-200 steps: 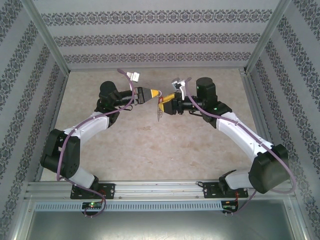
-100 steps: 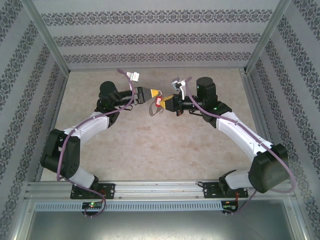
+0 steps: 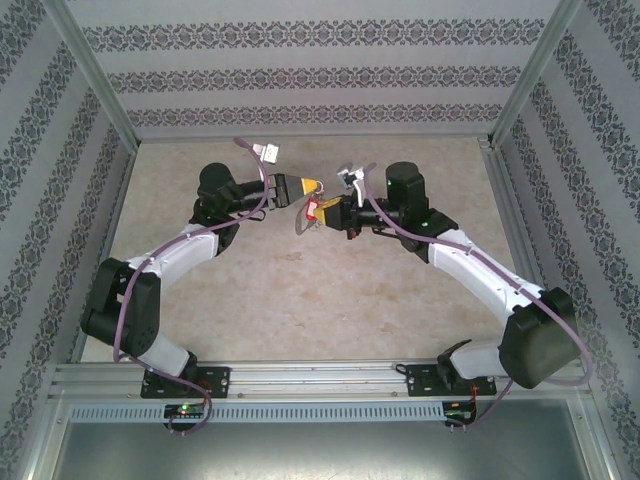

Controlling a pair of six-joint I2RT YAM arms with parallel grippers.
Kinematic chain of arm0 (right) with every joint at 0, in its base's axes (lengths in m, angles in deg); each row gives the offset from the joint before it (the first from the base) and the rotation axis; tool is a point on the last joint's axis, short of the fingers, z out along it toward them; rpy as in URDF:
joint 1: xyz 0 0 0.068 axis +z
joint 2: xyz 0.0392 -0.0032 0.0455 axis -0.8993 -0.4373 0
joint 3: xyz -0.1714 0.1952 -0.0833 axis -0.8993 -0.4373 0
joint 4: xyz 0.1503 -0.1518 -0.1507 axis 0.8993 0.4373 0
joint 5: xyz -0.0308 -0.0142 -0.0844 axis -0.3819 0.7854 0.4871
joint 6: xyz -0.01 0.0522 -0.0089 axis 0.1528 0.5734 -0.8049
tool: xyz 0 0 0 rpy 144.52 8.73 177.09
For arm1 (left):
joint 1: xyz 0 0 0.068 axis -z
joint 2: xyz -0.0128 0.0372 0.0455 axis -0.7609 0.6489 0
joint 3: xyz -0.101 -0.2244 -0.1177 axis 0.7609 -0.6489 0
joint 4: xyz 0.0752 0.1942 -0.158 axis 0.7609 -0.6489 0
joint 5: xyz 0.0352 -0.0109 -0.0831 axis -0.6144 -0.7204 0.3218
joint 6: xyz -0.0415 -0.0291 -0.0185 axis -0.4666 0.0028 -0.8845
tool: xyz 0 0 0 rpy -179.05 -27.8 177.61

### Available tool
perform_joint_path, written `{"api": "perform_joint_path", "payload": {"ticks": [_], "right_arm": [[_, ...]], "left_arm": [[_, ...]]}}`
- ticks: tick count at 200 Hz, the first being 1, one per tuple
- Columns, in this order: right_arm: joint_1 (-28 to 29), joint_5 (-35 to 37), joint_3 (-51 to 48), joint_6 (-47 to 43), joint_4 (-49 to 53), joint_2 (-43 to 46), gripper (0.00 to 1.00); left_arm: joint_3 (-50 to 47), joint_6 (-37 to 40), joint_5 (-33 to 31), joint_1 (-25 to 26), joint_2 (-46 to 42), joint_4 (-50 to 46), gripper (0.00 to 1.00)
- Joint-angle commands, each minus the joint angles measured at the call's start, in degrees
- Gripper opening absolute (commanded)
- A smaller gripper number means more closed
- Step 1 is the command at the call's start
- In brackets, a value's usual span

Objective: Put the keys on the keyring

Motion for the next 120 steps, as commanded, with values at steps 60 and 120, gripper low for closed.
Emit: {"api": "perform_joint_path", "payload": {"ticks": [60, 120], "right_arm": [[2.7, 2.4, 0.0, 0.7, 1.2, -2.2, 0.08], [-4.8, 4.8, -8.2, 3.1, -0.4, 9.9, 0.31]], "left_arm": [[-0.5, 1.9, -3.1, -0.3, -3.0, 3.5, 0.0], [-0.5, 0.8, -3.2, -0.3, -2.7, 5.9, 0.0]]}}
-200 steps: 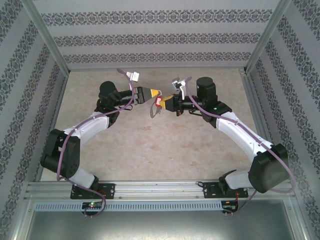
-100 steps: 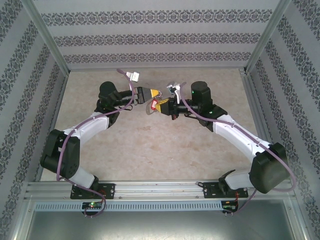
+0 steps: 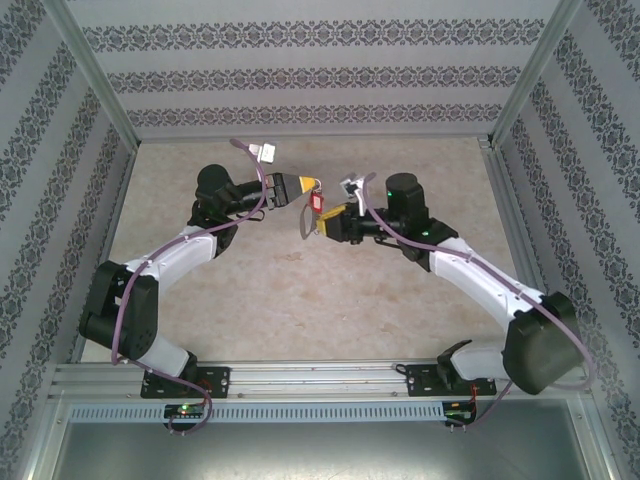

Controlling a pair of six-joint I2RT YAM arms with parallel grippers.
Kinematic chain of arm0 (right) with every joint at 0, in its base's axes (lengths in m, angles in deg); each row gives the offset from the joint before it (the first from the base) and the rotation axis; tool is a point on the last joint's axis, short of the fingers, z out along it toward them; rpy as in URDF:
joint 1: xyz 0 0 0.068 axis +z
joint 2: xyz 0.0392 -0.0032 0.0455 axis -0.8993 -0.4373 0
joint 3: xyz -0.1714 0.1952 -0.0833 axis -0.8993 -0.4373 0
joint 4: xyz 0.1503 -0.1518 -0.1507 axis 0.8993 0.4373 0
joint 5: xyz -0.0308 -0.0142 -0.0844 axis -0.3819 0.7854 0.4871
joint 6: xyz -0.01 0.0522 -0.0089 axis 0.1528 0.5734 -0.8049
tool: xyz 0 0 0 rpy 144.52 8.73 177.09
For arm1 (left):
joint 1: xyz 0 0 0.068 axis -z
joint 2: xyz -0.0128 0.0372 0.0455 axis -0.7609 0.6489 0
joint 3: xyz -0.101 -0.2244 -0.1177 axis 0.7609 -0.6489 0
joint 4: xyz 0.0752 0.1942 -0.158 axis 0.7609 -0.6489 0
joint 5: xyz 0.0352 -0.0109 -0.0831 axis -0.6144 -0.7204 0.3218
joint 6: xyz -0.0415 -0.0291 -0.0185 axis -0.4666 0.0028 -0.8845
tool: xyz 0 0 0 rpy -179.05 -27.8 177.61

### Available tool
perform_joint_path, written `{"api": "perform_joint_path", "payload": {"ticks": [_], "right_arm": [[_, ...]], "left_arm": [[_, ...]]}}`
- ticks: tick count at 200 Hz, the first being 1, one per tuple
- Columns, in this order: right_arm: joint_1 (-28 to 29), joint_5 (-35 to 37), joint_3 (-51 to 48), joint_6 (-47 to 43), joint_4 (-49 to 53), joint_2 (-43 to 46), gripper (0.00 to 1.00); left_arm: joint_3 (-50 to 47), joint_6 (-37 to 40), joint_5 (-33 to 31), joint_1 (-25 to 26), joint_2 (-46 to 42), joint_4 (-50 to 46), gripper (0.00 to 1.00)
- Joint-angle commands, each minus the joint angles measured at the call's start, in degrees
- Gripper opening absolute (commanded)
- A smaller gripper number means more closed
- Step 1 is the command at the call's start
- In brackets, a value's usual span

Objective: Put the keys on the keyring

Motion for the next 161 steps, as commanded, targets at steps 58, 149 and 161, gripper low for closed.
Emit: {"api": "perform_joint_path", "payload": {"ticks": [58, 149, 161], "right_arm": [[-5.1, 6.3, -0.3, 8.7, -9.7, 8.1, 0.36], [-0.8, 8.8, 6.2, 19.8, -21.1, -2.8, 0.36], [-0.5, 8.7, 6.3, 21.2, -22.8, -3.5, 0.35]], "left_arm": [[-0.2, -0.6, -0.5, -0.2, -1.3, 7.7, 0.0], [-0.7, -1.2, -0.1, -0.2, -1.2, 8.9, 0.0], [-0.7, -1.2, -0.1, -0.2, -1.2, 8.9, 0.0]]}}
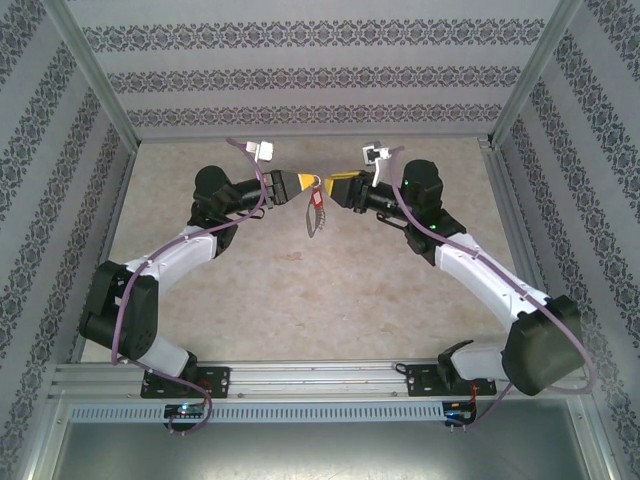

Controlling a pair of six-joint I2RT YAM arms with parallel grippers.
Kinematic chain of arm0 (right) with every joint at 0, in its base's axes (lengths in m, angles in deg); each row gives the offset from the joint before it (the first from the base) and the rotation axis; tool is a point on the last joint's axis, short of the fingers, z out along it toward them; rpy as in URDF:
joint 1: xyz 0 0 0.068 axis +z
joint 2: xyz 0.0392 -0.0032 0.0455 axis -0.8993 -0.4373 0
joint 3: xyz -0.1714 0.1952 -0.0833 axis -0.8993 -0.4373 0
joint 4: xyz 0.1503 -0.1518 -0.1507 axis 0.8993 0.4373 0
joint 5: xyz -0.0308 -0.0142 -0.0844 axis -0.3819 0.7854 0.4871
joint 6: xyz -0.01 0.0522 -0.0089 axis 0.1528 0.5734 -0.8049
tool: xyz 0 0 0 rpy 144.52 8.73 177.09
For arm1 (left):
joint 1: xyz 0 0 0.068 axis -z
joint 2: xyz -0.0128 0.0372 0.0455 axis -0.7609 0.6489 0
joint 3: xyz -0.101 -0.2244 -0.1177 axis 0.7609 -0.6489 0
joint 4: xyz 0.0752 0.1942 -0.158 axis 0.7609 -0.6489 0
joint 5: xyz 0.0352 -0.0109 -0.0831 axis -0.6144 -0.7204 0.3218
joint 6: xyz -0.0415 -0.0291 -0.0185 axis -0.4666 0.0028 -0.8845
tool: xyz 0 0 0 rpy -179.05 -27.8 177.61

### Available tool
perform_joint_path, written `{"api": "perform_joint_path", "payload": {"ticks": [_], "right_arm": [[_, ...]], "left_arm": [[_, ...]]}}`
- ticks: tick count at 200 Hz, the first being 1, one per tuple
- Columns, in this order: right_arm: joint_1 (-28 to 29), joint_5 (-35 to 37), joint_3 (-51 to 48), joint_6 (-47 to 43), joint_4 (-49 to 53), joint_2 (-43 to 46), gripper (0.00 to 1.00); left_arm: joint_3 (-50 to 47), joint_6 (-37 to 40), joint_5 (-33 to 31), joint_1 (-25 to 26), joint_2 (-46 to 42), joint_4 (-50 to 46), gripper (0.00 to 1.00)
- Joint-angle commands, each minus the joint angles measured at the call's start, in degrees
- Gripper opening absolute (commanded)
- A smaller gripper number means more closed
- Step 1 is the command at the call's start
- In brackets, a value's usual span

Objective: Put the keys on the keyring

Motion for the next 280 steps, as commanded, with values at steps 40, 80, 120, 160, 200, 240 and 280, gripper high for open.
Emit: {"api": "perform_joint_path", "payload": {"ticks": [40, 80, 120, 160, 200, 240, 280], "right_arm": [[1.6, -0.2, 2.9, 7.3, -9.7, -3.3, 0.32], [2.3, -1.0, 3.4, 8.1, -10.7, -4.6, 0.3], [2.8, -1.9, 3.1, 9.0, -12.1, -4.9, 0.3], [2.9, -2.6, 2.6, 9.3, -12.5, -4.2, 0.28], [2.9, -3.4, 1.5, 9.2, -12.3, -3.8, 0.25], [2.8, -3.6, 0.1, 9.3, -12.5, -3.0, 0.23], [2.4, -3.4, -0.9, 9.3, -12.6, -2.2, 0.13]], "left_arm": [[-0.5, -0.6, 0.5, -0.2, -1.2, 5.5, 0.0], [-0.5, -0.6, 0.6, -0.2, -1.2, 5.6, 0.0], [-0.4, -0.5, 0.6, -0.2, -1.2, 5.4, 0.0], [-0.3, -0.5, 0.5, -0.2, -1.0, 5.4, 0.0], [-0.3, -0.5, 0.4, -0.2, -1.1, 5.2, 0.0], [-0.1, -0.2, 0.3, -0.2, -1.1, 4.7, 0.0], [0.1, -0.1, 0.2, -0.2, -1.1, 4.5, 0.0]]}}
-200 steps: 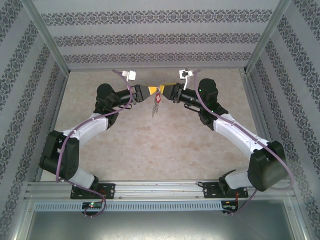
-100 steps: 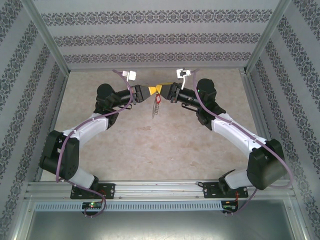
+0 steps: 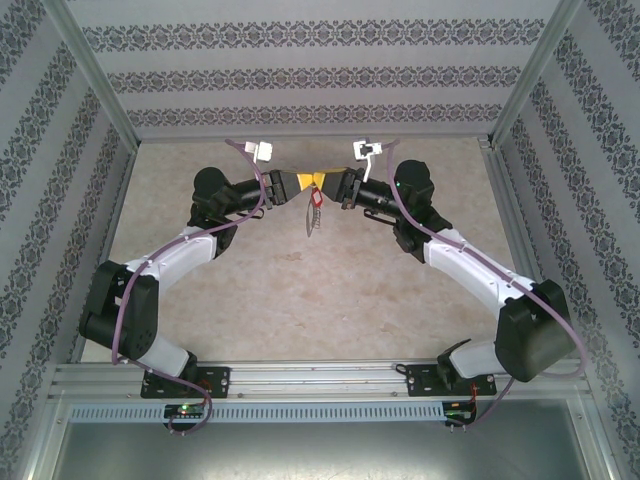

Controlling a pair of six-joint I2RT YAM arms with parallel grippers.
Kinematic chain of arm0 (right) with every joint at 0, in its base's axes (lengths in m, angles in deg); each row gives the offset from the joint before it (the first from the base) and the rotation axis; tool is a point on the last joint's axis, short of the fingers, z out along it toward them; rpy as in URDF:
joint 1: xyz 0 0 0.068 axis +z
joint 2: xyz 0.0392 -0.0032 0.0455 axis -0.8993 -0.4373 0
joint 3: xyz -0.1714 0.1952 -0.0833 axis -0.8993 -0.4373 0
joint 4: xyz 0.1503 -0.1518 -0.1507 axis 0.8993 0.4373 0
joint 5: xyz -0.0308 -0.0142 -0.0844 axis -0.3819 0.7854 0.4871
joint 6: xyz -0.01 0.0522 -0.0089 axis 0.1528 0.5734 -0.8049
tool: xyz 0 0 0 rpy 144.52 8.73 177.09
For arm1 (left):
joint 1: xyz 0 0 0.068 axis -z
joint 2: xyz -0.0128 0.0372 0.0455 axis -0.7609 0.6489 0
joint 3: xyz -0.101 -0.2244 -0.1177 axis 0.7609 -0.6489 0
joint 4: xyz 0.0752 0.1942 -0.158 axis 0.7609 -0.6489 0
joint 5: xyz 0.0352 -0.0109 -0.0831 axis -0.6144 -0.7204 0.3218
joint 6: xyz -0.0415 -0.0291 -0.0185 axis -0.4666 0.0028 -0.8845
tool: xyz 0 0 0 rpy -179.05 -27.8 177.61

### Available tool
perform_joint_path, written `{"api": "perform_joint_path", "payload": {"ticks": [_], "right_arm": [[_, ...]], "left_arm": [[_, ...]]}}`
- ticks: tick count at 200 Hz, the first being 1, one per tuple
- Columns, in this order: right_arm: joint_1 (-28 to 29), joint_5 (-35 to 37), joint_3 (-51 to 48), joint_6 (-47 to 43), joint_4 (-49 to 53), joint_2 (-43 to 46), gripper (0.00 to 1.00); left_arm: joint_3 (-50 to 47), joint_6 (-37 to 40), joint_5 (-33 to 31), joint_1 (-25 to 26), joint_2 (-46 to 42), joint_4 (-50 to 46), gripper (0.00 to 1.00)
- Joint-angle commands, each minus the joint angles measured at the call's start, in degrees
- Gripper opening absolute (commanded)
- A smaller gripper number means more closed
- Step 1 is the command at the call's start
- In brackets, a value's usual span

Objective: Put the keys on the keyring

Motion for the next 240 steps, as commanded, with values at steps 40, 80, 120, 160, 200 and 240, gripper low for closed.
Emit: {"api": "perform_joint_path", "payload": {"ticks": [40, 80, 120, 160, 200, 240], "right_arm": [[0.4, -2.6, 0.0, 1.5, -3.2, -0.3, 0.11], [0.2, -3.6, 0.2, 1.9, -3.4, -0.9, 0.0], [-2.3, -5.4, 2.0, 0.1, -0.2, -1.9, 0.0], [-7.4, -11.5, 5.0, -1.5, 2.5, -5.5, 0.0], [-9.7, -19.2, 12.0, -8.3, 10.2, -10.9, 0.0], [-11.5, -27.8, 19.0, -12.2, 13.2, -16.6, 0.0]], "left_arm": [[0.6, -0.1, 0.1, -0.2, -1.0, 2.8, 0.0], [1.0, -0.1, 0.3, -0.1, -0.7, 2.5, 0.0], [0.6, 0.6, 0.5, -0.8, -1.0, 1.7, 0.19], [0.1, 5.6, 0.5, -2.4, -4.3, -5.4, 0.28], [3.3, 18.6, -0.5, -2.8, -6.1, -24.5, 0.33], [4.7, 22.3, -0.7, -3.2, -4.7, -29.5, 0.34]]}}
